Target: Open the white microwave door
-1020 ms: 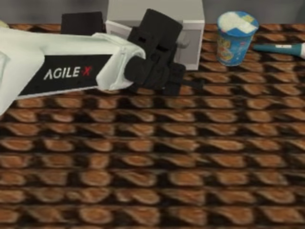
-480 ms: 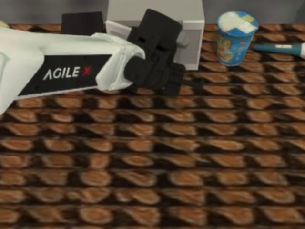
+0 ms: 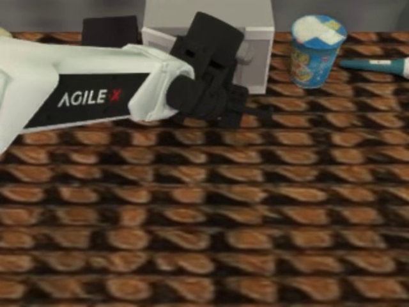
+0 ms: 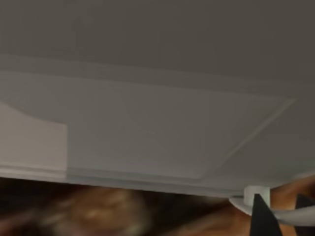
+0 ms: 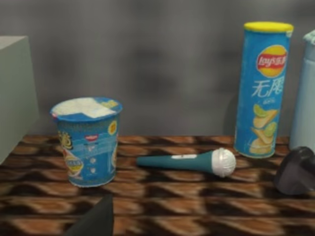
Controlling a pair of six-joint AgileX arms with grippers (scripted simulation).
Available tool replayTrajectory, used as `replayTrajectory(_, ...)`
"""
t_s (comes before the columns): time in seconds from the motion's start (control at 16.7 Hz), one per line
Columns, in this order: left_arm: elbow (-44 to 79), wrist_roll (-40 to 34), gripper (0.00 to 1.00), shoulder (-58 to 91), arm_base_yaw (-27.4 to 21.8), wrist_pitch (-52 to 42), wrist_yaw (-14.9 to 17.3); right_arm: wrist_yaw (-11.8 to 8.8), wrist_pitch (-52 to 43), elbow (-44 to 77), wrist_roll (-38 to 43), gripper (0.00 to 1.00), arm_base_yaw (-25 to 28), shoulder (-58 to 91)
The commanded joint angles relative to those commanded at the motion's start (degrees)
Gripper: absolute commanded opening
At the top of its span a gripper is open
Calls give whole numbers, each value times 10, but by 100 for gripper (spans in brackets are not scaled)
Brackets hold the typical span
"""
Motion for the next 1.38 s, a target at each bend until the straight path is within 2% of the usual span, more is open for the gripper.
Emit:
replayTrajectory(0.3, 0, 0, 0, 0, 0, 0, 0, 0, 0, 0, 0, 100, 0, 0)
replayTrajectory(0.72, -24, 26, 0, -16, 7, 12, 22, 0, 0, 0, 0, 100, 0, 0)
replayTrajectory(1.38, -26, 27, 0, -17, 8, 12, 23, 0, 0, 0, 0, 100, 0, 0)
